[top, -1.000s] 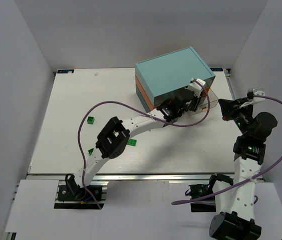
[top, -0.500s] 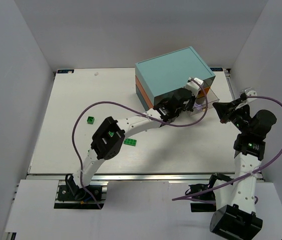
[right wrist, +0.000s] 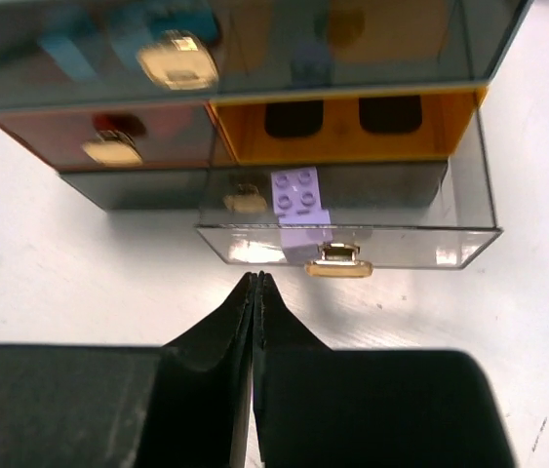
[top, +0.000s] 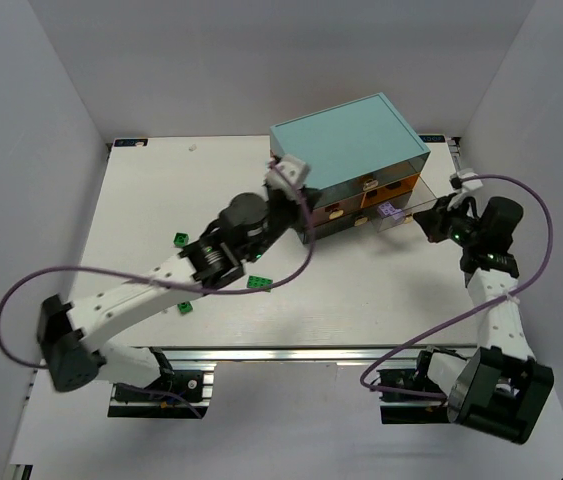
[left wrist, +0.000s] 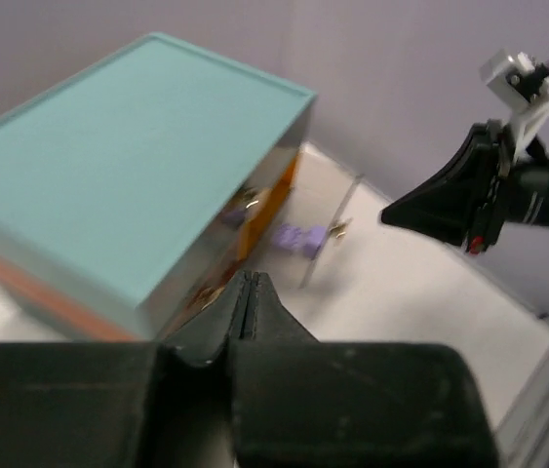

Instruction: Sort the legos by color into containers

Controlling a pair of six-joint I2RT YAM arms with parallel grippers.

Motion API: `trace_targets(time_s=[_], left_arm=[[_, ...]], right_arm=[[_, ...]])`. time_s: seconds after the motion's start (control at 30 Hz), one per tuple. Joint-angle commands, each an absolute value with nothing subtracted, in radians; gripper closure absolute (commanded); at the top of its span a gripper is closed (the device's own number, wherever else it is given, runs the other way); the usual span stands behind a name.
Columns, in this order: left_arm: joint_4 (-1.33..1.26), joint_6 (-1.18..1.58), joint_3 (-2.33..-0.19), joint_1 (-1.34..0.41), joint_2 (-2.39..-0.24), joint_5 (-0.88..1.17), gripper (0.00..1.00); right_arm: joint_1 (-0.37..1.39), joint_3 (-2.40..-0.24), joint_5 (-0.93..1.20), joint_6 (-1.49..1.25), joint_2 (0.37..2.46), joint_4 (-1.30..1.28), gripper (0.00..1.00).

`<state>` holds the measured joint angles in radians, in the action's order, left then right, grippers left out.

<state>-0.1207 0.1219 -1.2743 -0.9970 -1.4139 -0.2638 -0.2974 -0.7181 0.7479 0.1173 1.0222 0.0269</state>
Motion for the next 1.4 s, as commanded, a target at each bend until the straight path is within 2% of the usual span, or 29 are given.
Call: trace_targets(time_s=[0.0,0.03,0.07,0.17,0.2,0.27,0.33,0.4,0.53,0.73,1.37], left_arm=[[-0.006,0.052,-1.09,-0.983,-1.241,-0.411,0.87],[0.032,0.029,-1.048,-0.983,-1.203,-0.452,0.81],[0.037,0.015,-0.96,-0.983,-1.121,-0.528,0.61],[0.043,-0.057,-0.876,-1.008,-0.99,-0.596,0.37],[0.104,-0.054,-0.896,-1.008,-0.962,-0.603,0.33],[0.176,-0.061,-0.937,-1.008,-0.939,-0.629,0.31],[0.164,-0.081,-0.91,-1.008,-0.904,-0.682,0.29],[0.111,-0.115,-0.858,-1.008,-0.835,-0.722,0.24],[0.135,-0.103,-0.867,-1.008,-0.796,-0.716,0.23],[0.126,-0.123,-0.854,-1.008,-0.793,-0.752,0.22],[0.086,-0.155,-0.824,-1.008,-0.79,-0.801,0.19]], right_arm=[[-0.206,-0.804,0.591,0.218,1.092,-0.04,1.0],[-0.187,-0.816,0.55,0.228,1.135,-0.061,1.0],[-0.137,-0.837,0.463,0.248,1.158,-0.072,1.0],[-0.095,-0.857,0.33,0.259,1.233,-0.074,1.0],[-0.068,-0.868,0.26,0.259,1.264,-0.072,1.0],[-0.049,-0.88,0.181,0.256,1.29,-0.069,1.0],[-0.043,-0.881,0.158,0.256,1.296,-0.063,1.0],[-0.038,-0.881,0.147,0.256,1.307,-0.052,1.0],[-0.011,-0.907,0.15,0.255,1.365,-0.038,1.0],[0.04,-0.867,0.184,0.244,1.376,0.127,1.0],[0.043,-0.887,0.336,0.135,1.554,0.454,1.0]])
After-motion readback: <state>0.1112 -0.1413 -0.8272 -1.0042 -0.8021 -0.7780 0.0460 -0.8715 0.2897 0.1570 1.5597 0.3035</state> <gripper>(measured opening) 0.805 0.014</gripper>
